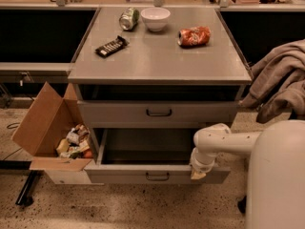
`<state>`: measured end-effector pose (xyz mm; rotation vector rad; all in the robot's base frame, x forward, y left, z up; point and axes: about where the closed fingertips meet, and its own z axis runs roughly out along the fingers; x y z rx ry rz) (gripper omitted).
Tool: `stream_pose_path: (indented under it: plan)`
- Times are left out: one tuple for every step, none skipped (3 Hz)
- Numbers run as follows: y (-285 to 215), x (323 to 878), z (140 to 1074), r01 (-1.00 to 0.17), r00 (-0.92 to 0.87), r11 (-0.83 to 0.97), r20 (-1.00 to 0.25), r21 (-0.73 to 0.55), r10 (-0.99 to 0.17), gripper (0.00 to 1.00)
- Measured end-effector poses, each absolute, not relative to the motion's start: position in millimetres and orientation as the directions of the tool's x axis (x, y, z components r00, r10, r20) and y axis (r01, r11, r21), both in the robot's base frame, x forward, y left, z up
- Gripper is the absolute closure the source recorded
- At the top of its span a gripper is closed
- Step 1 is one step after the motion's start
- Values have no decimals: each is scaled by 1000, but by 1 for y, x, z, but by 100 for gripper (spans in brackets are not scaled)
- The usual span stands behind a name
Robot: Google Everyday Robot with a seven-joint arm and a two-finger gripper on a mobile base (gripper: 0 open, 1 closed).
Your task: Open middle drawer
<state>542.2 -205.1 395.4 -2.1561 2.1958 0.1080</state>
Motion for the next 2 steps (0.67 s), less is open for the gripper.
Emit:
stream_pose_path:
  plan:
    - [-205, 542, 395, -1000, -18, 18, -93, 6, -995, 65]
    - [-205, 542, 395, -1000, -18, 18, -93, 6, -995, 41]
